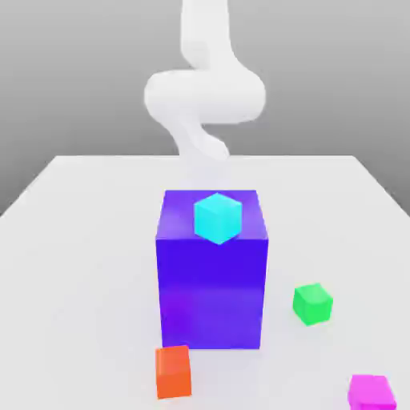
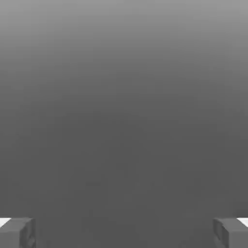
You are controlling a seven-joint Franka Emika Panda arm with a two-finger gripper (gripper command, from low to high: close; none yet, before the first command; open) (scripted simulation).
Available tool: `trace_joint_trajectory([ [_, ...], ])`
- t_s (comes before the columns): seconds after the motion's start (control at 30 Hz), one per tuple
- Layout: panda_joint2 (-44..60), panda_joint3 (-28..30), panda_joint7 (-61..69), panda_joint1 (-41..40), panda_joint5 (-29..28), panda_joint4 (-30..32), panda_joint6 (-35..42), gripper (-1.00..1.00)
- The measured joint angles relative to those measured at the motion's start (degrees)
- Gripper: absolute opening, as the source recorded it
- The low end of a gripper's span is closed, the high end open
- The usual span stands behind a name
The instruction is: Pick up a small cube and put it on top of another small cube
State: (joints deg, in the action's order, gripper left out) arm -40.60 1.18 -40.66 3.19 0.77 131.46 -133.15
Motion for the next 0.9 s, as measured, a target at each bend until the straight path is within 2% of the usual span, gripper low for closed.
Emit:
trace_joint_trajectory([
  [0.3,19.09,3.06,19.52,10.14,3.78,-1.17,-4.95,0.00],
  [0.6,37.77,2.17,38.13,16.83,6.74,-2.32,-9.80,0.00],
  [0.77,47.97,0.66,46.77,19.18,5.90,-2.88,-12.72,0.00],
  [0.9,55.99,-0.79,52.15,20.30,3.06,-3.31,-15.11,0.00],
])
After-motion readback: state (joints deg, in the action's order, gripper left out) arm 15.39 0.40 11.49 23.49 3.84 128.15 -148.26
